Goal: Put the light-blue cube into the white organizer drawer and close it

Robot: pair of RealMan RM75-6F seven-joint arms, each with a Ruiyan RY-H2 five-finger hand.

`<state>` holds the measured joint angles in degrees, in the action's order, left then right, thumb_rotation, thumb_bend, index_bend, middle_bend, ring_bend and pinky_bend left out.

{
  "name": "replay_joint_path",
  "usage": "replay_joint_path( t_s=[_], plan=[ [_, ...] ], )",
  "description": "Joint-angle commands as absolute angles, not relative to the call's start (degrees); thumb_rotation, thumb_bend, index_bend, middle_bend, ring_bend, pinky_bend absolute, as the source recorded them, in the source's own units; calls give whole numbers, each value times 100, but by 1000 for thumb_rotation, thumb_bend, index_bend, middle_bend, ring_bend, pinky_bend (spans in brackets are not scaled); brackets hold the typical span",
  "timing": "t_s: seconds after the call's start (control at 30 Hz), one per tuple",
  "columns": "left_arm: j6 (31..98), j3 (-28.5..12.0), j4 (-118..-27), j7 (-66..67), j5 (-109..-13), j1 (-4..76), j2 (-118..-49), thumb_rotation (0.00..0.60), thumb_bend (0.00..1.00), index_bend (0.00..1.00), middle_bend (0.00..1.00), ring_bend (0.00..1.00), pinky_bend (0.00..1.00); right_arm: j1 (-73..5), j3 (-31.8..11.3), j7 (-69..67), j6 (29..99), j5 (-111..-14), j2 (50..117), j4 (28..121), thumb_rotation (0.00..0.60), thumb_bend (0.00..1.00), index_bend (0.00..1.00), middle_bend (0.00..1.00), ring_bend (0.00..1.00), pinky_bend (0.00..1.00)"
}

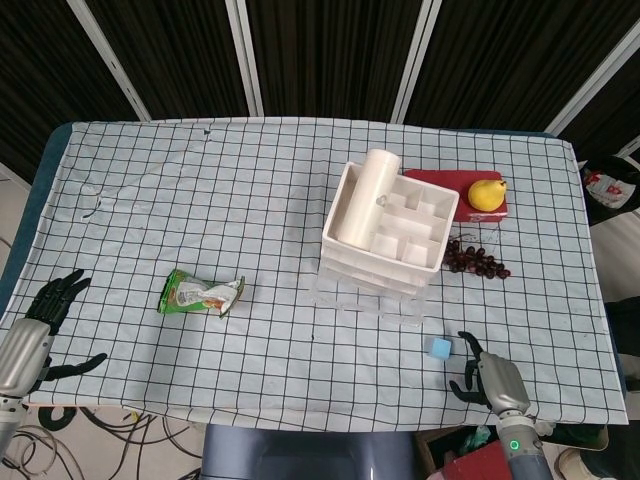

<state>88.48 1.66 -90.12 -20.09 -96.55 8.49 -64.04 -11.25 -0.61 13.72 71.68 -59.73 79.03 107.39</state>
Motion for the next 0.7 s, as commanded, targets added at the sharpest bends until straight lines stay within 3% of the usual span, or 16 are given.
replay_joint_path(
  t_s=[0.03, 0.43, 0.7],
  plan=[
    [8842, 166, -9016, -2014, -9651, 852, -6403, 600, 21, 0, 0, 0, 0, -1191, -162, 1443, 7155, -5939, 8136, 10605, 600, 258, 188, 712, 741, 675],
    [8820, 163, -9032, -2034, -9619, 856, -6392, 600, 22, 0, 0, 0, 0, -1312, -427, 1619, 7127, -5598, 8600, 10278, 600, 265, 215, 712, 740, 675],
    [8792, 166, -9049, -2052, -9594, 860, -6386, 600, 22, 0, 0, 0, 0, -1291, -544, 1559, 7108, -5351, 8603, 10207, 600, 298, 310, 712, 740, 675]
  ],
)
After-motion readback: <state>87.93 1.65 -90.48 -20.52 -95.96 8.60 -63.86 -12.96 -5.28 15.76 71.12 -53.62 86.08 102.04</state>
